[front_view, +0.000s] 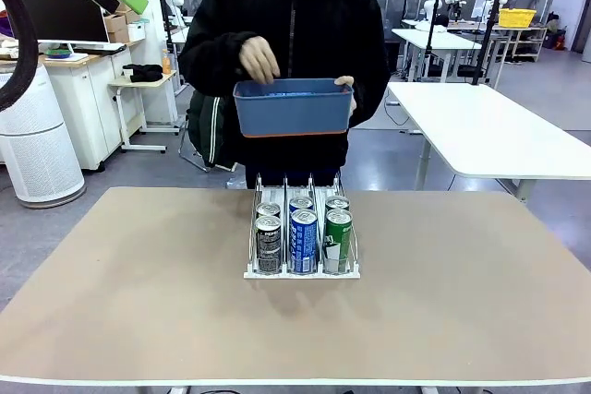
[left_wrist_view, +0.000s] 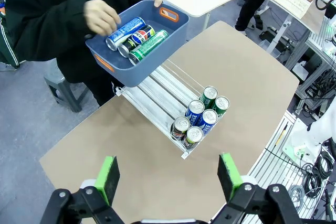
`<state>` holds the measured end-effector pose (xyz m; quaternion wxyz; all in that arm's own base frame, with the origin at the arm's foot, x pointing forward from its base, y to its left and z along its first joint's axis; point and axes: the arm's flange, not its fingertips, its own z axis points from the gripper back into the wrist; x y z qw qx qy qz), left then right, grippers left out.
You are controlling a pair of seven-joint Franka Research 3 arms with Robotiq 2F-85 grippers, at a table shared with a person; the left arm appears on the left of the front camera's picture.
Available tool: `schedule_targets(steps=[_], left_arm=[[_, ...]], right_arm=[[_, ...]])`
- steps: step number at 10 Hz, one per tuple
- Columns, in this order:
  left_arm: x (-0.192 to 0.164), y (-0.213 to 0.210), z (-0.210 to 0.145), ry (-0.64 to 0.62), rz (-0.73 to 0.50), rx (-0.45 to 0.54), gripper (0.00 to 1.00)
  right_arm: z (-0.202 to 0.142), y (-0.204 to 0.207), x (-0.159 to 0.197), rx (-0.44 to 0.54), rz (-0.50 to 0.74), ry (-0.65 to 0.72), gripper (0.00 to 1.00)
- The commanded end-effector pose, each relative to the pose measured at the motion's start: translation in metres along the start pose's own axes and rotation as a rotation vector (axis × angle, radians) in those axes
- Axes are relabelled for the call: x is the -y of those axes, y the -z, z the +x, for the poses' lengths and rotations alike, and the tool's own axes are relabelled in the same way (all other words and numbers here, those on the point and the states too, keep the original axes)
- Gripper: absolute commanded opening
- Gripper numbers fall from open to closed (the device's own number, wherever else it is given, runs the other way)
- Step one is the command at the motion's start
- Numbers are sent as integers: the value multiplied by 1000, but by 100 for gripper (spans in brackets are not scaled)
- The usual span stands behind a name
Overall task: Fill the beverage cans into the dispenser.
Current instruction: Pick up the Ionic drink handed by the human.
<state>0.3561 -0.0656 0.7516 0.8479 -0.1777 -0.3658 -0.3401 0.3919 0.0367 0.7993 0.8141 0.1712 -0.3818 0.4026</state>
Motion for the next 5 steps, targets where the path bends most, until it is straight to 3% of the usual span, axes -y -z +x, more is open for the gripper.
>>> schedule_targets(steps=[1, 5], left_arm=[[0, 0, -1, -1, 0, -1, 100], [0, 0, -1, -1, 0, -1, 100]], right_arm=[[0, 0, 0, 1, -1, 2, 100], [0, 0, 0, 1, -1, 2, 100]])
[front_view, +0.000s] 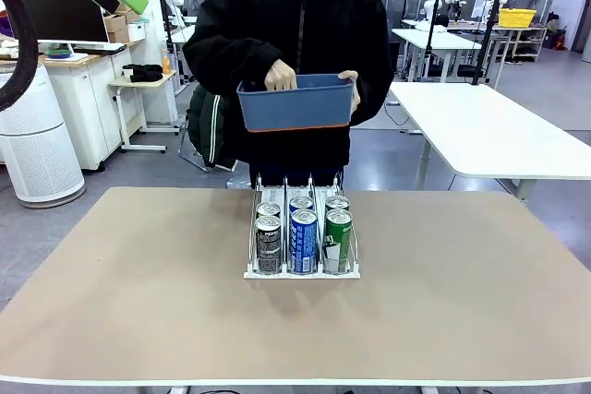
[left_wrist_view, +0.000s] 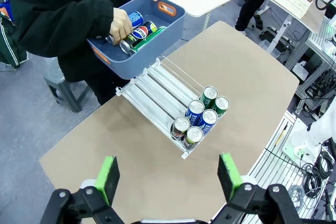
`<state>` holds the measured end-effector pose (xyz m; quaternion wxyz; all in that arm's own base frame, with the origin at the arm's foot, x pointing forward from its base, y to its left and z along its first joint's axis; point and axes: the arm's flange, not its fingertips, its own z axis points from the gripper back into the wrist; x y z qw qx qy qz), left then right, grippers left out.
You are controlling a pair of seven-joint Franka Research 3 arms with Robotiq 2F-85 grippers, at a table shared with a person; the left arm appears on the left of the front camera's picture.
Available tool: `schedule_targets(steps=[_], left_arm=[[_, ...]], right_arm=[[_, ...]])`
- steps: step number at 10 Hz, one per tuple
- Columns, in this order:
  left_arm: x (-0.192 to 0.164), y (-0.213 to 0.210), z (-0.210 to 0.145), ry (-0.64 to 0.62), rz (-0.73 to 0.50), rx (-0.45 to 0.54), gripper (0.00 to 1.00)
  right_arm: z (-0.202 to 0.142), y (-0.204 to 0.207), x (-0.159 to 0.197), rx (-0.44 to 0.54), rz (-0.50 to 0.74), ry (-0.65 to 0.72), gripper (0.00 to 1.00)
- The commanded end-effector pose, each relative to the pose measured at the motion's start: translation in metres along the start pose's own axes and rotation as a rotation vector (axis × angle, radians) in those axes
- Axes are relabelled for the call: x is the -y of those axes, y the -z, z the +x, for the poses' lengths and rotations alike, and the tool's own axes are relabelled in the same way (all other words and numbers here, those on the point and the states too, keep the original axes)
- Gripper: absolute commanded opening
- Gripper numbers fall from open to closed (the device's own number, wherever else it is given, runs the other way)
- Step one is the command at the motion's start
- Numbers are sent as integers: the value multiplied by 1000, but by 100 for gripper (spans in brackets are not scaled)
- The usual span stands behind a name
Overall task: Fill the beverage cans into the dispenser.
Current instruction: Pick up the Ionic drink handed by the human.
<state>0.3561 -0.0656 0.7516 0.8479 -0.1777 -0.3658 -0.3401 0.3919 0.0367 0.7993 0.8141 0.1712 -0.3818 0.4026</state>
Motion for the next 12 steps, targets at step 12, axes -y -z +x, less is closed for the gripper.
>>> schedule_targets(steps=[12], left_arm=[[0, 0, -1, -1, 0, -1, 100]], right_arm=[[0, 0, 0, 1, -1, 2, 100]])
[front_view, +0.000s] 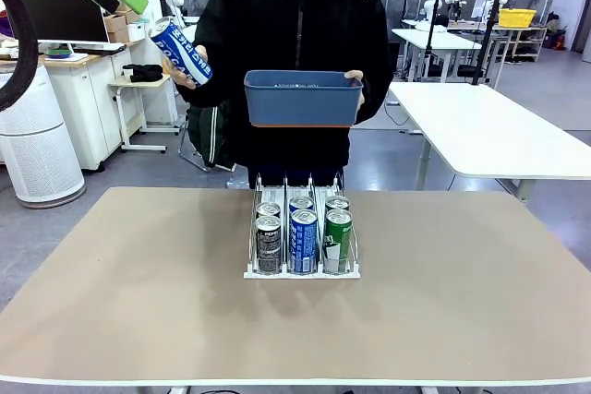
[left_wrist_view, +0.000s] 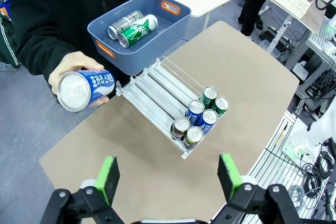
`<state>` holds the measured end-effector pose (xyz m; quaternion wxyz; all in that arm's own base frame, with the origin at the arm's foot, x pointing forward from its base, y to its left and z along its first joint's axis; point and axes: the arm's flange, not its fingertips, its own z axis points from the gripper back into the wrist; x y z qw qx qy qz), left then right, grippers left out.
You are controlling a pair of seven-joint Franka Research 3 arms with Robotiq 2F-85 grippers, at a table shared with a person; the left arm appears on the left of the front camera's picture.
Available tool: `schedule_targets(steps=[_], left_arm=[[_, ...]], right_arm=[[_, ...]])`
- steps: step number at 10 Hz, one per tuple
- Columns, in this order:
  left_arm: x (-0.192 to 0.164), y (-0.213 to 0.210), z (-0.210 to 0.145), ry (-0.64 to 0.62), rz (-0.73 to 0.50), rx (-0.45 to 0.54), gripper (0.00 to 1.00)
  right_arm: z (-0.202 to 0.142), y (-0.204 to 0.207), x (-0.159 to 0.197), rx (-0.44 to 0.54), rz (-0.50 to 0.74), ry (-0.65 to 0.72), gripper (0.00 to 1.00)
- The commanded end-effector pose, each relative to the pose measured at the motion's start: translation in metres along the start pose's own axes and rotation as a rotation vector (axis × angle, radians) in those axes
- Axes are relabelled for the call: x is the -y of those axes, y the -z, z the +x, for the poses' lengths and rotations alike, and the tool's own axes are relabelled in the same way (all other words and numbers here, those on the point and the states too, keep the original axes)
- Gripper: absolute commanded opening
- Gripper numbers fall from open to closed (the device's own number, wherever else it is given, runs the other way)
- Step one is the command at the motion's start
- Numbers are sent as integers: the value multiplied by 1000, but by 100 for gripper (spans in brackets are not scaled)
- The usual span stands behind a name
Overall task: Fill the beverage cans into the dispenser.
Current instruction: Pick up the Ionic drink handed by the human.
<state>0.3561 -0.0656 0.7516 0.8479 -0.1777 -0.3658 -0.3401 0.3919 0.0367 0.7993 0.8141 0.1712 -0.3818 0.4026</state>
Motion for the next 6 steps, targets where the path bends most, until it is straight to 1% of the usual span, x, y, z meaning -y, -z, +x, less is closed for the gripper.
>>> schedule_targets(steps=[1, 6], left_arm=[[0, 0, -1, -1, 0, -1, 100], [0, 0, -1, -1, 0, -1, 100]], right_arm=[[0, 0, 0, 1, -1, 2, 100], [0, 0, 0, 1, -1, 2, 100]])
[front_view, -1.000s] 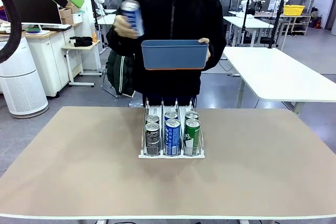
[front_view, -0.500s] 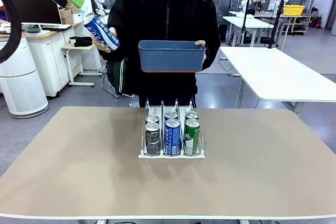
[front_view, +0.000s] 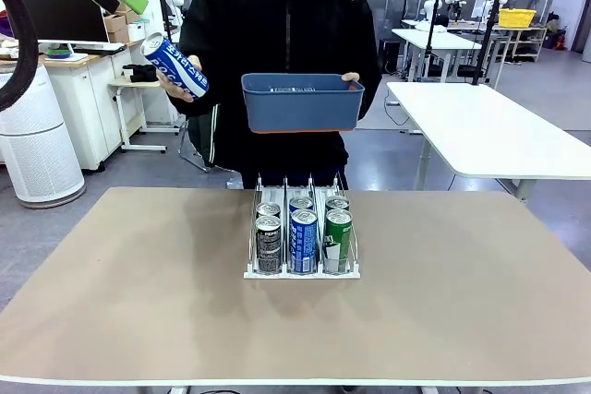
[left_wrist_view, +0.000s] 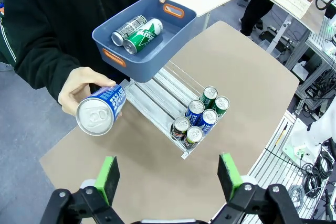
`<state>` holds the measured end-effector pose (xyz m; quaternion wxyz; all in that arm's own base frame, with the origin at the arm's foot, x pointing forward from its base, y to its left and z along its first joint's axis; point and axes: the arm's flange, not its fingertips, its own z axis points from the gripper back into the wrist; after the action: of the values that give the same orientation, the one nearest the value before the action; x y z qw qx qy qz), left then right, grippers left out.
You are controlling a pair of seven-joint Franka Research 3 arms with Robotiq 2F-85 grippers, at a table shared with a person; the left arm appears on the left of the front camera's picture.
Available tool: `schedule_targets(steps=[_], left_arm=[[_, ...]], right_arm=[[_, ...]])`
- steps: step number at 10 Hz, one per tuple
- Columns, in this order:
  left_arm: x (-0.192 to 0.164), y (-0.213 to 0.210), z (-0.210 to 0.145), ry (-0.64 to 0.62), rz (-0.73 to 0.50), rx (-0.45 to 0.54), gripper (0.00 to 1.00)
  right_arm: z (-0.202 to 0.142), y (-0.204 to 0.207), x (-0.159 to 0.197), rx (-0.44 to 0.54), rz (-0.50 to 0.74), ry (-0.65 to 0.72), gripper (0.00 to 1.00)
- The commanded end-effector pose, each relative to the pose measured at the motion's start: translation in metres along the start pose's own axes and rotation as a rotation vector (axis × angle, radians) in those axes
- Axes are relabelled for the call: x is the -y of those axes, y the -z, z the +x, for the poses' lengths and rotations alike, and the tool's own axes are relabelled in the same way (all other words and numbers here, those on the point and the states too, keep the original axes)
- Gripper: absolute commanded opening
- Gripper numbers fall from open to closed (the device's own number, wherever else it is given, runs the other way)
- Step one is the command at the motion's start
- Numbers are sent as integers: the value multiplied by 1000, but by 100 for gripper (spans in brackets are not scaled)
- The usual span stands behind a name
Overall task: Fill the beverage cans into the dispenser.
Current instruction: Pick up the Ionic drink handed by the human.
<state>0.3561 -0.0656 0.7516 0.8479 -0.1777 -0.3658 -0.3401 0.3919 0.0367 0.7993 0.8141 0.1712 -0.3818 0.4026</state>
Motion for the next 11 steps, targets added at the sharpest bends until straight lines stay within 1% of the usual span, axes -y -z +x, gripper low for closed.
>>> schedule_targets(steps=[1, 10, 11], left_arm=[[0, 0, -1, -1, 0, -1, 100], [0, 0, 0, 0, 0, 0, 100], [1, 1, 2, 34, 81, 15, 100]], right_arm=[[0, 0, 0, 1, -1, 2, 100], [0, 0, 0, 1, -1, 2, 100], [0, 0, 0, 1, -1, 2, 100]])
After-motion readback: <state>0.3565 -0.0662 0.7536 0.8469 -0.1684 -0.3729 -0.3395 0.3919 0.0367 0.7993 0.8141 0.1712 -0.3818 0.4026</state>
